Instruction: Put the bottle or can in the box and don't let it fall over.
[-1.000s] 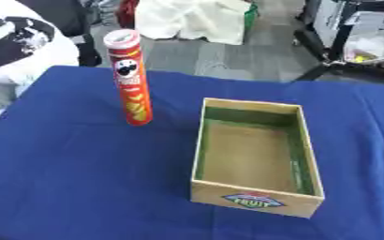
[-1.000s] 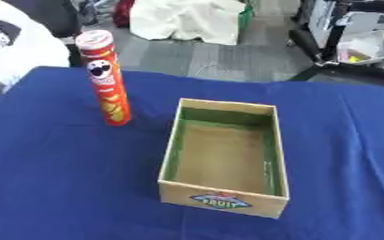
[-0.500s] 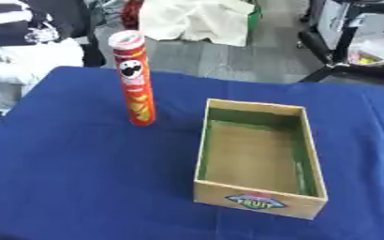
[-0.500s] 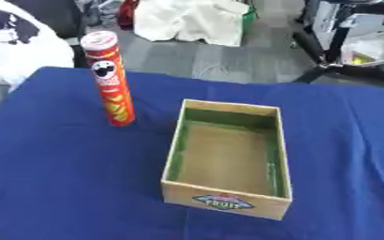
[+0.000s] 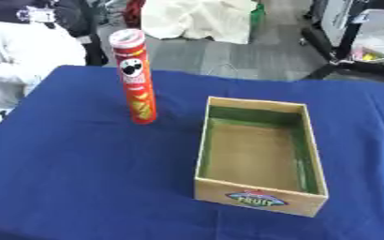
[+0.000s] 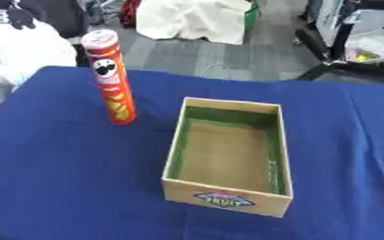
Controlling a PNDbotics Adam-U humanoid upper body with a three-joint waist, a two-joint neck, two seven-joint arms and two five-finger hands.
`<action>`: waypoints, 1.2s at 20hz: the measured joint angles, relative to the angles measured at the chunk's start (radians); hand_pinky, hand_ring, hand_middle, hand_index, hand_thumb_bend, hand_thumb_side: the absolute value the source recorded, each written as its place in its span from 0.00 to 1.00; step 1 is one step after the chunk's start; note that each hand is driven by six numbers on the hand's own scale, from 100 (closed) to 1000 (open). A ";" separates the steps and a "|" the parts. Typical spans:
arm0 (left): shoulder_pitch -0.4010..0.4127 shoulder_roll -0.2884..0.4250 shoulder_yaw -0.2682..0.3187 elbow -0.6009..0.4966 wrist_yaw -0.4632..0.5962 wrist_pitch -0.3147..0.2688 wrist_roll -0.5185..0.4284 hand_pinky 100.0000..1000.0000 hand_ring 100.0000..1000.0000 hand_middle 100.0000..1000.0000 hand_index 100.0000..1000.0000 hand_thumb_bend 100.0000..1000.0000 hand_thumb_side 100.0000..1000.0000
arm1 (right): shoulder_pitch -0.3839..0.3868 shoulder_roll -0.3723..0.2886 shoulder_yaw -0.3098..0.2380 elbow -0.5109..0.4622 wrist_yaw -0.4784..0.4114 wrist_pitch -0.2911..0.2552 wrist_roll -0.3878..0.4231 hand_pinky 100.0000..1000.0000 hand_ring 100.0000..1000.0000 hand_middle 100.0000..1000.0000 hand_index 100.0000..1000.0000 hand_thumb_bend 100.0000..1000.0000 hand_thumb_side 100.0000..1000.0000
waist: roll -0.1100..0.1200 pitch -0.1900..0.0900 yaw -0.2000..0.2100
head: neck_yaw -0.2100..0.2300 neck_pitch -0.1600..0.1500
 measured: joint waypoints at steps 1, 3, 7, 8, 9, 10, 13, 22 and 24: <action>-0.005 -0.006 -0.001 0.000 -0.006 0.006 0.010 0.87 0.84 0.82 0.90 0.56 0.78 | 0.000 0.000 0.000 0.000 0.000 0.000 0.000 0.88 0.72 0.72 0.97 0.00 0.63 | 0.000 0.000 0.000 | 0.000 0.000; -0.015 -0.018 -0.009 0.003 -0.024 0.021 0.040 0.87 0.83 0.82 0.89 0.49 0.77 | 0.000 0.000 0.001 0.000 0.000 0.002 0.002 0.88 0.72 0.72 0.97 0.00 0.63 | 0.002 0.000 -0.003 | 0.003 0.000; -0.034 -0.050 -0.027 0.015 -0.041 0.057 0.098 0.87 0.83 0.82 0.89 0.40 0.77 | -0.001 0.000 0.006 0.000 -0.002 0.004 0.008 0.88 0.71 0.72 0.97 0.00 0.64 | 0.005 0.000 -0.011 | 0.005 0.000; -0.039 -0.056 -0.030 0.019 -0.044 0.068 0.112 0.87 0.82 0.82 0.87 0.42 0.77 | -0.001 0.000 0.006 0.000 -0.003 0.005 0.010 0.88 0.71 0.72 0.97 0.00 0.64 | 0.005 0.000 -0.013 | 0.006 0.000; -0.043 -0.062 -0.033 0.021 -0.050 0.078 0.127 0.86 0.81 0.82 0.87 0.42 0.78 | -0.001 0.000 0.007 0.000 -0.003 0.005 0.012 0.88 0.71 0.72 0.97 0.00 0.64 | 0.006 0.000 -0.014 | 0.007 0.000; -0.048 -0.067 -0.036 0.024 -0.057 0.087 0.142 0.85 0.79 0.81 0.85 0.41 0.80 | -0.003 0.000 0.007 0.000 -0.003 0.005 0.013 0.88 0.71 0.72 0.97 0.00 0.64 | 0.008 0.000 -0.015 | 0.009 0.000; -0.058 -0.082 -0.038 0.031 -0.086 0.107 0.190 0.82 0.76 0.80 0.84 0.43 0.82 | -0.009 0.000 0.012 0.000 -0.004 0.007 0.017 0.88 0.71 0.72 0.97 0.00 0.65 | 0.013 0.000 -0.022 | 0.014 0.000; -0.076 -0.103 -0.038 0.061 -0.140 0.102 0.250 0.77 0.78 0.83 0.83 0.59 0.87 | -0.019 0.000 0.018 0.000 -0.005 0.013 0.031 0.87 0.70 0.71 0.97 0.00 0.66 | 0.017 0.017 -0.034 | 0.030 -0.002; -0.085 -0.107 -0.037 0.071 -0.164 0.100 0.244 0.77 0.78 0.83 0.83 0.47 0.88 | -0.022 0.000 0.021 0.000 -0.006 0.013 0.034 0.87 0.69 0.71 0.97 0.00 0.66 | 0.020 0.023 -0.039 | 0.036 -0.003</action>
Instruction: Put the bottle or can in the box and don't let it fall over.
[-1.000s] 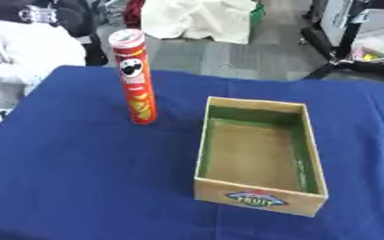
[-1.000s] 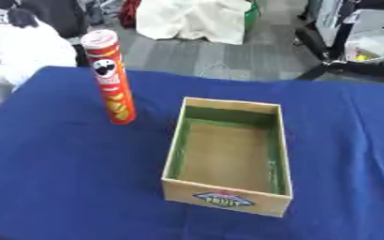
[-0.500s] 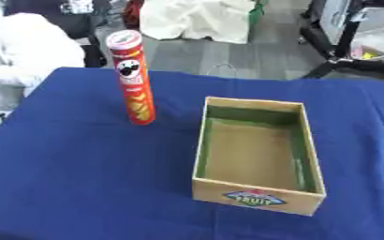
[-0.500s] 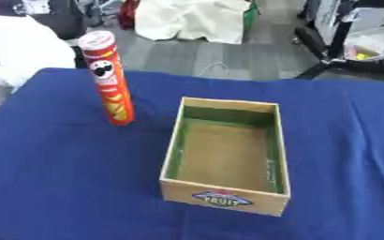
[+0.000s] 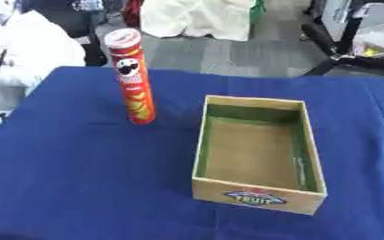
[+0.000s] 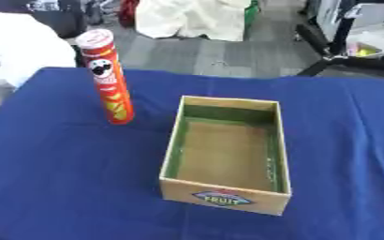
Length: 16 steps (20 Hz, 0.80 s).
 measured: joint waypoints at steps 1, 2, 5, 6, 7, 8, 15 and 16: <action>-0.007 -0.004 0.002 0.007 -0.010 -0.001 -0.010 0.78 0.80 0.83 0.84 0.44 0.88 | -0.005 0.000 0.002 0.000 -0.001 0.000 0.002 0.87 0.69 0.71 0.97 0.00 0.66 | 0.002 0.004 -0.005 | 0.004 -0.001; -0.015 -0.007 0.006 0.015 -0.020 -0.003 -0.023 0.78 0.80 0.84 0.84 0.43 0.88 | -0.008 0.000 0.004 0.000 -0.002 0.000 0.005 0.87 0.69 0.71 0.97 0.00 0.66 | 0.004 0.008 -0.009 | 0.007 -0.004; -0.035 -0.013 0.024 0.038 -0.051 -0.013 -0.072 0.80 0.83 0.84 0.84 0.38 0.90 | -0.014 0.000 0.004 0.000 -0.004 -0.003 0.009 0.87 0.69 0.71 0.97 0.00 0.66 | 0.009 0.015 -0.017 | 0.014 -0.013; -0.039 -0.013 0.030 0.044 -0.060 -0.017 -0.086 0.80 0.83 0.85 0.84 0.38 0.90 | -0.014 0.000 0.004 0.000 -0.004 -0.004 0.010 0.87 0.69 0.71 0.97 0.00 0.66 | 0.009 0.016 -0.019 | 0.014 -0.018; -0.040 -0.013 0.036 0.049 -0.068 -0.020 -0.097 0.81 0.84 0.85 0.84 0.37 0.90 | -0.014 0.000 0.004 0.000 -0.005 -0.004 0.010 0.87 0.69 0.71 0.97 0.00 0.67 | 0.009 0.017 -0.019 | 0.014 -0.021; -0.040 -0.013 0.040 0.052 -0.074 -0.023 -0.106 0.81 0.84 0.85 0.84 0.37 0.90 | -0.014 0.000 0.004 0.000 -0.005 -0.004 0.010 0.87 0.69 0.71 0.97 0.00 0.67 | 0.009 0.020 -0.019 | 0.014 -0.025; -0.041 -0.014 0.056 0.070 -0.084 -0.040 -0.149 0.82 0.84 0.84 0.84 0.34 0.92 | -0.022 0.000 0.008 0.000 -0.005 -0.003 0.016 0.88 0.69 0.71 0.98 0.00 0.67 | 0.015 0.030 -0.025 | 0.014 -0.054; -0.041 -0.014 0.057 0.071 -0.085 -0.042 -0.154 0.82 0.85 0.84 0.84 0.34 0.92 | -0.022 0.000 0.010 0.000 -0.005 -0.003 0.018 0.88 0.69 0.71 0.98 0.00 0.67 | 0.016 0.033 -0.027 | 0.014 -0.060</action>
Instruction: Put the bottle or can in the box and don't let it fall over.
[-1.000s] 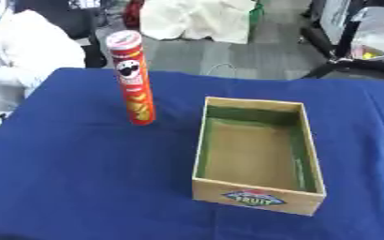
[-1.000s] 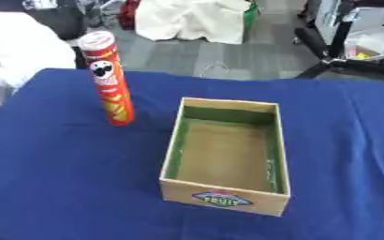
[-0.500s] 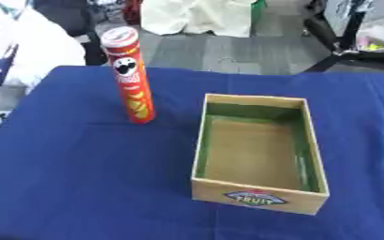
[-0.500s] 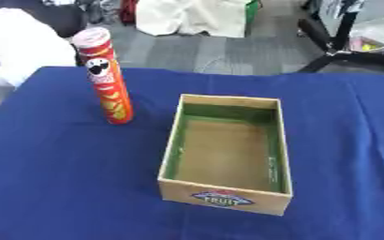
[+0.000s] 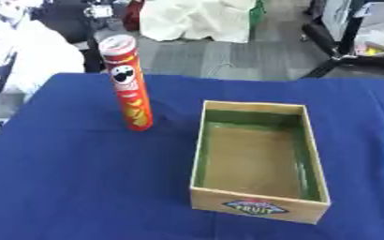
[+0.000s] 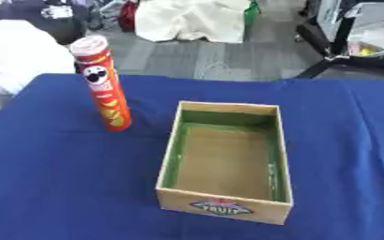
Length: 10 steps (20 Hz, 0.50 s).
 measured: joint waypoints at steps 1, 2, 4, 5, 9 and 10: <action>0.000 0.000 0.002 0.002 -0.001 -0.002 -0.005 0.83 0.85 0.84 0.84 0.34 0.92 | 0.000 0.000 0.000 0.000 0.000 -0.001 0.001 0.88 0.69 0.71 0.98 0.00 0.67 | 0.001 0.002 -0.003 | 0.001 -0.005; 0.000 0.000 0.003 0.005 -0.003 -0.003 -0.008 0.83 0.85 0.84 0.84 0.34 0.92 | -0.001 0.000 0.000 0.000 0.000 -0.001 0.002 0.88 0.69 0.71 0.98 0.00 0.67 | 0.000 0.003 -0.005 | 0.003 -0.012; 0.000 0.000 0.005 0.005 -0.007 -0.005 -0.014 0.83 0.85 0.84 0.84 0.34 0.92 | -0.005 0.000 0.000 0.000 -0.001 -0.001 0.002 0.88 0.69 0.71 0.98 0.00 0.67 | -0.001 0.006 -0.006 | 0.008 -0.022; 0.000 0.000 0.005 0.006 -0.008 -0.005 -0.015 0.83 0.85 0.84 0.84 0.35 0.92 | -0.006 0.000 0.000 0.000 -0.001 -0.001 0.003 0.88 0.69 0.71 0.98 0.00 0.68 | -0.001 0.008 -0.008 | 0.010 -0.027; 0.000 -0.004 0.008 0.011 -0.012 -0.006 -0.015 0.85 0.87 0.85 0.84 0.35 0.91 | -0.008 0.000 0.001 0.000 -0.001 -0.003 0.009 0.88 0.69 0.71 0.98 0.00 0.68 | -0.001 0.015 -0.010 | 0.020 -0.035; 0.000 -0.007 0.010 0.011 -0.013 -0.006 -0.014 0.85 0.87 0.85 0.84 0.36 0.91 | -0.008 0.000 0.001 0.000 -0.001 -0.002 0.010 0.88 0.69 0.71 0.98 0.00 0.68 | -0.001 0.018 -0.011 | 0.021 -0.035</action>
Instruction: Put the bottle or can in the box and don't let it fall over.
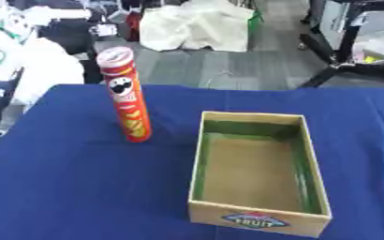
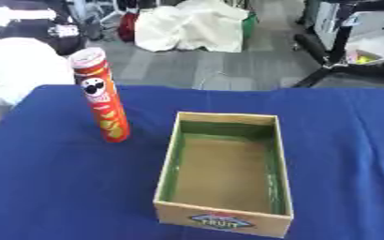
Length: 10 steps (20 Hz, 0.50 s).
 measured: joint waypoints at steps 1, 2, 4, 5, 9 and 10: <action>0.000 -0.001 0.001 0.000 -0.001 0.000 0.002 0.86 0.88 0.86 0.84 0.37 0.90 | 0.000 0.000 0.000 0.000 0.000 0.000 0.001 0.88 0.69 0.71 0.98 0.00 0.68 | 0.000 0.002 -0.001 | 0.002 0.000; 0.000 -0.001 0.001 0.000 -0.002 0.000 0.005 0.87 0.89 0.86 0.84 0.37 0.89 | 0.000 0.000 0.000 0.000 0.000 0.000 0.002 0.88 0.69 0.71 0.98 0.00 0.68 | -0.001 0.004 -0.003 | 0.003 0.000; 0.000 -0.002 0.001 0.000 -0.003 -0.001 0.012 0.87 0.89 0.86 0.85 0.37 0.89 | 0.000 0.000 0.000 0.000 0.000 -0.002 0.003 0.88 0.69 0.71 0.98 0.00 0.69 | -0.003 0.008 -0.006 | 0.004 0.000; 0.000 -0.002 0.001 0.000 -0.004 -0.002 0.015 0.88 0.89 0.86 0.85 0.37 0.89 | 0.000 0.000 0.000 0.000 0.000 -0.003 0.004 0.88 0.69 0.71 0.98 0.00 0.68 | -0.005 0.011 -0.006 | 0.004 0.001; 0.000 -0.002 0.001 0.000 -0.004 -0.007 0.027 0.88 0.88 0.86 0.85 0.36 0.90 | -0.001 0.000 0.000 0.000 0.000 -0.003 0.005 0.88 0.69 0.71 0.98 0.00 0.69 | -0.010 0.021 -0.010 | 0.013 0.009; 0.000 -0.002 0.001 0.000 -0.004 -0.007 0.029 0.87 0.88 0.86 0.85 0.36 0.90 | -0.001 0.000 0.000 0.000 0.000 -0.003 0.005 0.88 0.69 0.71 0.98 0.00 0.70 | -0.011 0.023 -0.011 | 0.013 0.010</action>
